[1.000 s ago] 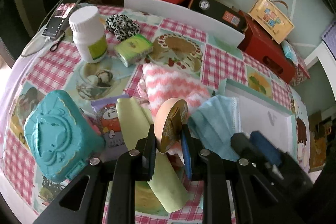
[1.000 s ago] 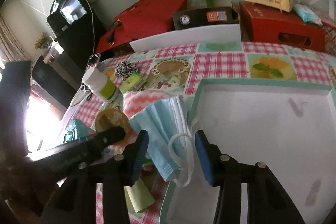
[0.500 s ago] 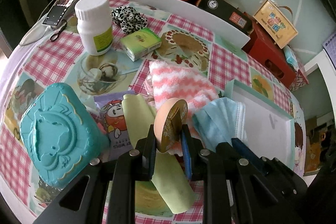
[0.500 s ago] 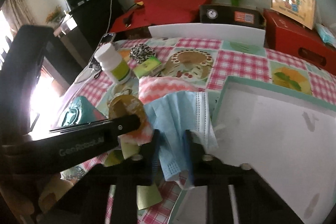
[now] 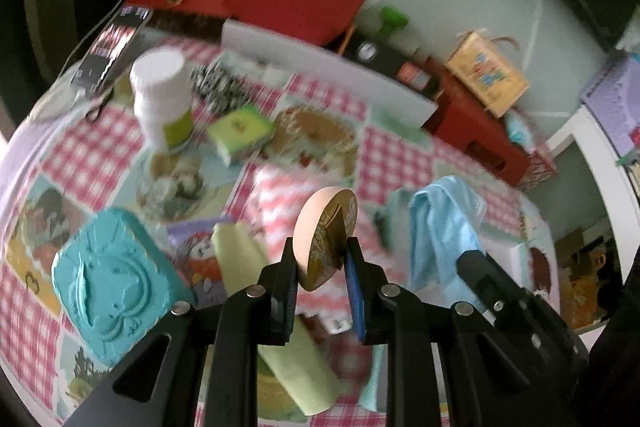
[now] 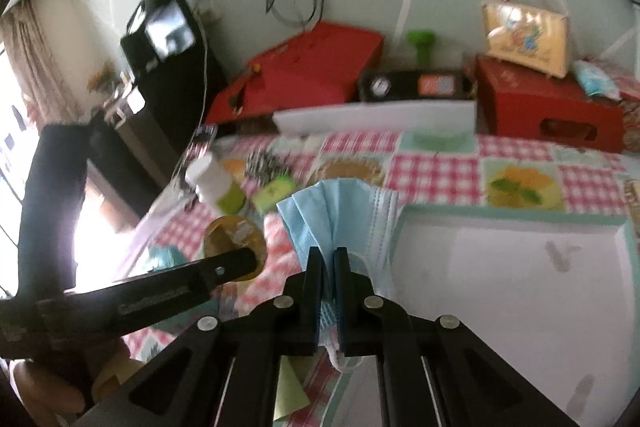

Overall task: Organize soft objects
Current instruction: 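Carry the mask and bun into the white tray and open both grippers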

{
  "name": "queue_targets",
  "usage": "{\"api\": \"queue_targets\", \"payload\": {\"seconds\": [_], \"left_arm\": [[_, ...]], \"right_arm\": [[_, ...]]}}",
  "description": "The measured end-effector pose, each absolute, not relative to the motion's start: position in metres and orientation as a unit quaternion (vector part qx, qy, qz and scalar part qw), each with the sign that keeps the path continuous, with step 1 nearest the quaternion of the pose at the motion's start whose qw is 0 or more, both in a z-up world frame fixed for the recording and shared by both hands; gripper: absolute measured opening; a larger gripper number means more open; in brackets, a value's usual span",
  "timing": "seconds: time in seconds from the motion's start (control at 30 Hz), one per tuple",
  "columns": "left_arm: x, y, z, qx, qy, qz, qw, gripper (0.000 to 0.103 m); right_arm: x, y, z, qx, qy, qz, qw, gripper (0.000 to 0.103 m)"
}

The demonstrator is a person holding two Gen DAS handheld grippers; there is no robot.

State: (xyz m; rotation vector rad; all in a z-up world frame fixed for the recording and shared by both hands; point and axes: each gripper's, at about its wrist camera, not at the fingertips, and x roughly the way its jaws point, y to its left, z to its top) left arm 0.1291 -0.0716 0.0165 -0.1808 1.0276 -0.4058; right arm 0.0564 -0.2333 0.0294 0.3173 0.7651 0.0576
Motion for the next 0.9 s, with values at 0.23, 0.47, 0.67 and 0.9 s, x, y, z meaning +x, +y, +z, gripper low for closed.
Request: {"api": "queue_targets", "payload": {"seconds": [0.23,0.47,0.67,0.9], "left_arm": [[0.122,-0.106,0.03,-0.047,0.468,-0.247,0.847,0.023],[0.112,-0.155,0.017,-0.007,0.491,-0.291,0.821,0.024],[0.11,-0.194,0.0,0.019,0.503,-0.314,0.805,0.024],[0.107,-0.237,-0.017,0.042,0.505,-0.337,0.793,0.033]], "right_arm": [[0.044,-0.274,0.042,0.151,0.36,-0.075,0.918,0.006],[0.031,-0.324,0.029,0.141,0.389,-0.209,0.886,0.006],[0.019,-0.352,0.018,0.147,0.393,-0.256,0.871,0.006],[0.009,-0.375,-0.001,0.153,0.405,-0.302,0.849,0.006]]}}
